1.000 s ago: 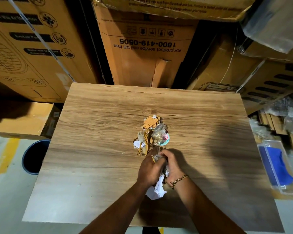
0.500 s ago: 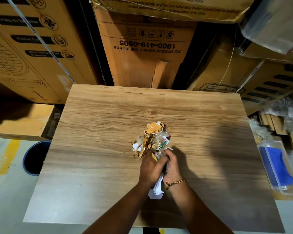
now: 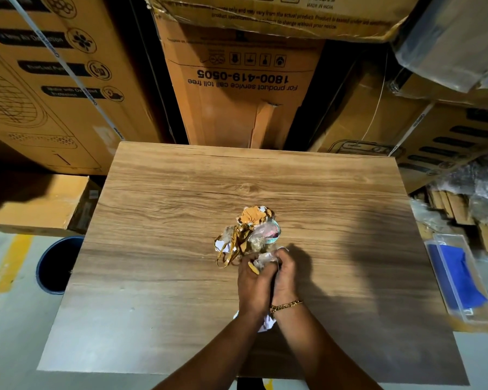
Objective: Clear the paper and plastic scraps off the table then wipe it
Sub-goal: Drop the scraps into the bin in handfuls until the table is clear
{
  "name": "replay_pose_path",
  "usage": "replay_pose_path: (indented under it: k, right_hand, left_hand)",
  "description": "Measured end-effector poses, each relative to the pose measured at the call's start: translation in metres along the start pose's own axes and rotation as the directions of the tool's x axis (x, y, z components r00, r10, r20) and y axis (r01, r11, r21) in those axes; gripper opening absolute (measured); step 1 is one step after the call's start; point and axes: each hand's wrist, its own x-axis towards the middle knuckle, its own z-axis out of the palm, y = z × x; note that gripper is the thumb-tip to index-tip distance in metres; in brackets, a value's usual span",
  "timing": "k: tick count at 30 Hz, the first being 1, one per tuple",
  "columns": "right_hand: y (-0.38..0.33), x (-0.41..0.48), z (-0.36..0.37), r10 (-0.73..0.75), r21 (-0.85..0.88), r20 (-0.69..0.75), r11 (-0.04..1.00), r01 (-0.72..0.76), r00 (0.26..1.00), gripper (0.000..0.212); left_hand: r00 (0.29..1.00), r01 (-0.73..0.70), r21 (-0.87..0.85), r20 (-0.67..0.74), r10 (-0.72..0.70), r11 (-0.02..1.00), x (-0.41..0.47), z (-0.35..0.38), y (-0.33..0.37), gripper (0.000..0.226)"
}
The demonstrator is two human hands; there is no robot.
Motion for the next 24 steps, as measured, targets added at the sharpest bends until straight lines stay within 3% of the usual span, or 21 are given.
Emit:
replay_pose_path:
  k: [2,9,12,14,17,19,21,24]
  right_hand:
    - [0.008,0.012,-0.012,-0.031,0.079,0.087,0.997,0.024,0.996,0.052]
    - [-0.029,-0.036,0.008,0.008,0.008,0.11,1.0,-0.009,0.994,0.046]
    - [-0.046,-0.066,0.019,0.047,0.04,0.144,0.998,-0.053,0.988,0.023]
    - [-0.047,-0.075,0.019,0.119,0.031,0.173,0.991,-0.127,0.978,0.033]
    - [-0.046,-0.074,0.017,0.092,-0.093,0.214,0.993,-0.074,0.972,0.056]
    - [-0.048,-0.075,0.018,0.086,-0.042,0.258,0.996,-0.077,0.962,0.067]
    - [-0.047,-0.073,0.018,0.028,0.058,0.272,0.997,-0.045,0.962,0.064]
    - [-0.049,-0.081,0.027,-0.107,0.019,0.285,0.994,0.106,0.953,0.077]
  left_hand:
    - [1.0,0.012,-0.047,-0.017,-0.013,0.999,-0.005,0.003,-0.003,0.042]
    - [0.999,-0.041,-0.153,-0.008,0.041,0.987,-0.012,0.012,0.009,0.041]
    - [0.997,0.005,-0.225,-0.077,-0.022,0.974,-0.013,0.014,0.034,0.037]
    - [0.986,0.075,-0.276,-0.121,-0.112,0.958,-0.015,0.015,0.05,0.048]
    - [0.957,0.191,-0.385,-0.133,-0.259,0.903,-0.015,0.015,0.065,0.067]
    - [0.936,0.26,-0.439,-0.106,-0.337,0.86,-0.011,0.014,0.071,0.046]
    - [0.927,0.288,-0.494,-0.072,-0.368,0.82,-0.009,0.015,0.076,0.027]
    - [0.944,0.28,-0.529,0.0,-0.33,0.801,-0.011,0.017,0.081,0.029]
